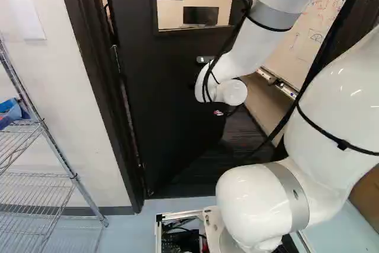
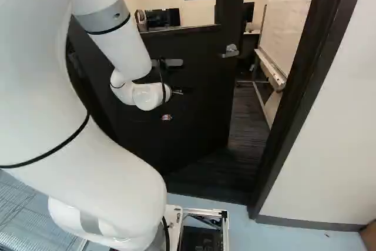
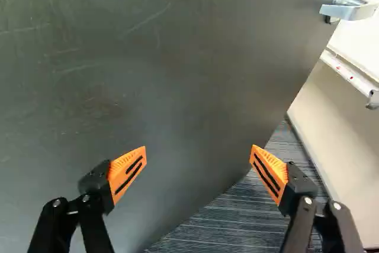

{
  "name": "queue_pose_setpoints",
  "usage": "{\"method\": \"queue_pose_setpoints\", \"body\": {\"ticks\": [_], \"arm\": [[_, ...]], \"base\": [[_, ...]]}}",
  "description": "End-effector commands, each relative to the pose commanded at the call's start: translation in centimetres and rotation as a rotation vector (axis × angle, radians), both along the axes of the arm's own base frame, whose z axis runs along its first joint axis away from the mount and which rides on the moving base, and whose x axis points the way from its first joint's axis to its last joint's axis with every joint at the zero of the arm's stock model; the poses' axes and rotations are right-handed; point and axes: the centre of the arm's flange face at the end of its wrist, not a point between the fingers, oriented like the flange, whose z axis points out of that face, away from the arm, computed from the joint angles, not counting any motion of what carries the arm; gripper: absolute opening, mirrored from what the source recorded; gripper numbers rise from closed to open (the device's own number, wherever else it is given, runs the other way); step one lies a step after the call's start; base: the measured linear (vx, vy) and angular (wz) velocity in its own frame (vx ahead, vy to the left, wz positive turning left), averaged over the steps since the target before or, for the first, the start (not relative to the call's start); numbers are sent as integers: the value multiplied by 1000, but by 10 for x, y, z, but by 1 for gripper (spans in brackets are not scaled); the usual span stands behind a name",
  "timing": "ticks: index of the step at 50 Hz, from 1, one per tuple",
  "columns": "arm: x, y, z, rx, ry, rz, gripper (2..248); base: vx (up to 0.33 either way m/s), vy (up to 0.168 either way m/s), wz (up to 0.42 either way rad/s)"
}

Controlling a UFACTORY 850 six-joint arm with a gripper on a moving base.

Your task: Open the door and move inside

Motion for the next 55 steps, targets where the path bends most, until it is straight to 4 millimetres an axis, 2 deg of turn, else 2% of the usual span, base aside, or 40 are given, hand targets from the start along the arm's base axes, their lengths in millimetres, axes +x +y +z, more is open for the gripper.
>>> {"method": "queue_pose_setpoints", "body": {"ticks": [24, 55], "arm": [[3, -1, 0, 10, 0, -19, 247], [27, 6, 0, 66, 2, -97, 247]], "base": [[0, 0, 0], [0, 0, 0]]}}
